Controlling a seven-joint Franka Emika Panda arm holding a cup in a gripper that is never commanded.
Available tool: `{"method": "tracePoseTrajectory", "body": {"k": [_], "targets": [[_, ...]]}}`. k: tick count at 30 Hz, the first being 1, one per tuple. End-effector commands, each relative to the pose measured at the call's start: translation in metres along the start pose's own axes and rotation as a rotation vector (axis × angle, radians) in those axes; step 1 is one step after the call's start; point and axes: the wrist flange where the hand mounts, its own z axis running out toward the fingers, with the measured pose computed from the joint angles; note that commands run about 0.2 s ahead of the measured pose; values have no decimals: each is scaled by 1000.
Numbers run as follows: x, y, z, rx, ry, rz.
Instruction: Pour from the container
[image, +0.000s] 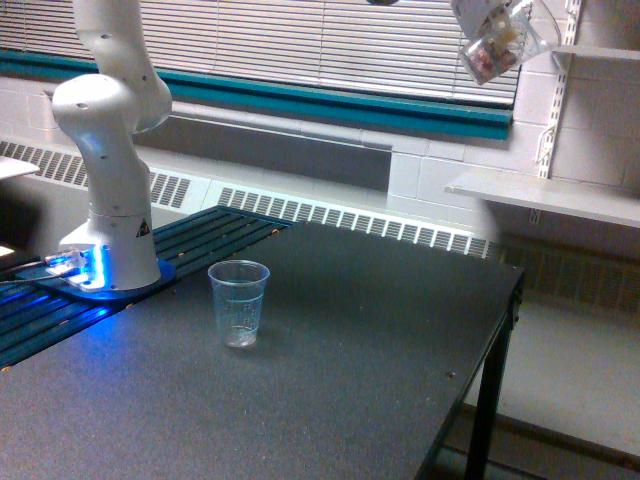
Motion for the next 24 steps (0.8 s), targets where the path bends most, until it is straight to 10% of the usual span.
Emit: {"method": "tracePoseTrajectory", "body": {"k": [1,24], "targets": [[7,-9,-32,25,47,-17],[-24,26,-4,-74,15,-47]]}}
